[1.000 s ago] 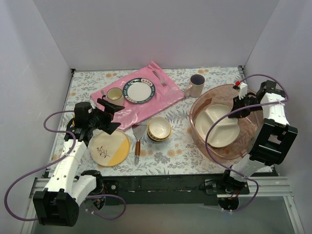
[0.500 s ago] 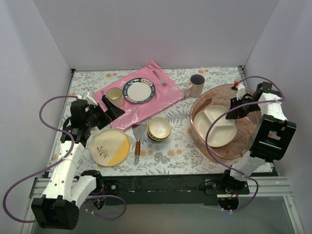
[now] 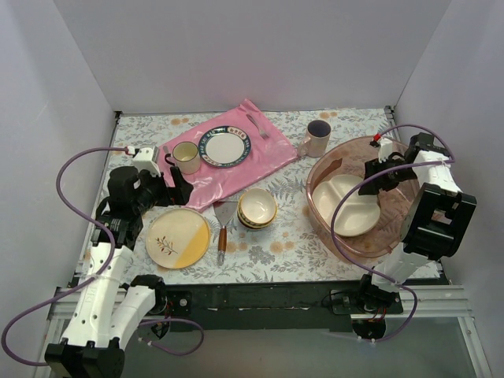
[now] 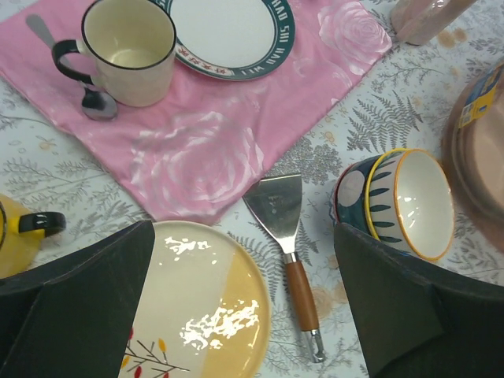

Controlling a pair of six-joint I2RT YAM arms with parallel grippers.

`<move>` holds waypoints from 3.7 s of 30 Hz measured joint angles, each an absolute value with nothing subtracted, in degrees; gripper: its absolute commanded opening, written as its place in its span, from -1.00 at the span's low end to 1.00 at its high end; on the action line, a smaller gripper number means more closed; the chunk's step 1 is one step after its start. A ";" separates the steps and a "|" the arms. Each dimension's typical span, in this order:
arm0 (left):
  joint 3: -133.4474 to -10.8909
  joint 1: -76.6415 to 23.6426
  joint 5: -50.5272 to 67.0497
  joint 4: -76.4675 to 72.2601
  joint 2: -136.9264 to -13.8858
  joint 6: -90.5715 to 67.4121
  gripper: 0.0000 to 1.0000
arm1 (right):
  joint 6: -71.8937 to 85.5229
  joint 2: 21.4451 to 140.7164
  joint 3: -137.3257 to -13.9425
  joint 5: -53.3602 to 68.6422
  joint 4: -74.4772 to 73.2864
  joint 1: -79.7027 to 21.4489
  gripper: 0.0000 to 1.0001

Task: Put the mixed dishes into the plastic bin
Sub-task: Place the plate in the plastic bin, then pick up the plate at the center of the board.

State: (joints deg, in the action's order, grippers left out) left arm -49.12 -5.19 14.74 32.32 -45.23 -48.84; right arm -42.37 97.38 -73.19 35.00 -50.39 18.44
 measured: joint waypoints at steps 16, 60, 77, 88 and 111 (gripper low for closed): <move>-48.16 -7.11 10.50 31.40 -43.03 -52.10 0.96 | -42.17 90.59 -75.29 34.44 -50.39 18.24 0.63; -40.60 -14.68 8.91 46.72 -59.18 -93.65 0.96 | -29.76 63.16 -58.19 65.10 -31.22 4.58 0.63; -66.04 -28.08 -12.25 57.84 -95.48 -82.26 0.16 | -30.00 61.54 -54.50 66.13 -29.39 3.29 0.64; -68.01 -29.80 -15.51 59.70 -101.95 -83.33 -0.10 | -30.15 61.36 -54.46 66.13 -28.91 3.25 0.64; -72.60 -30.52 -17.50 61.82 -108.47 -82.96 -0.62 | -30.17 60.77 -53.65 66.22 -28.49 3.25 0.64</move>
State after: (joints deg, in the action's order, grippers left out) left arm -72.60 -30.52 -17.50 61.82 -108.47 -82.96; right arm -30.17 60.77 -53.65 66.22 -28.49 3.25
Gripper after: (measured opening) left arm 0.256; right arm 0.821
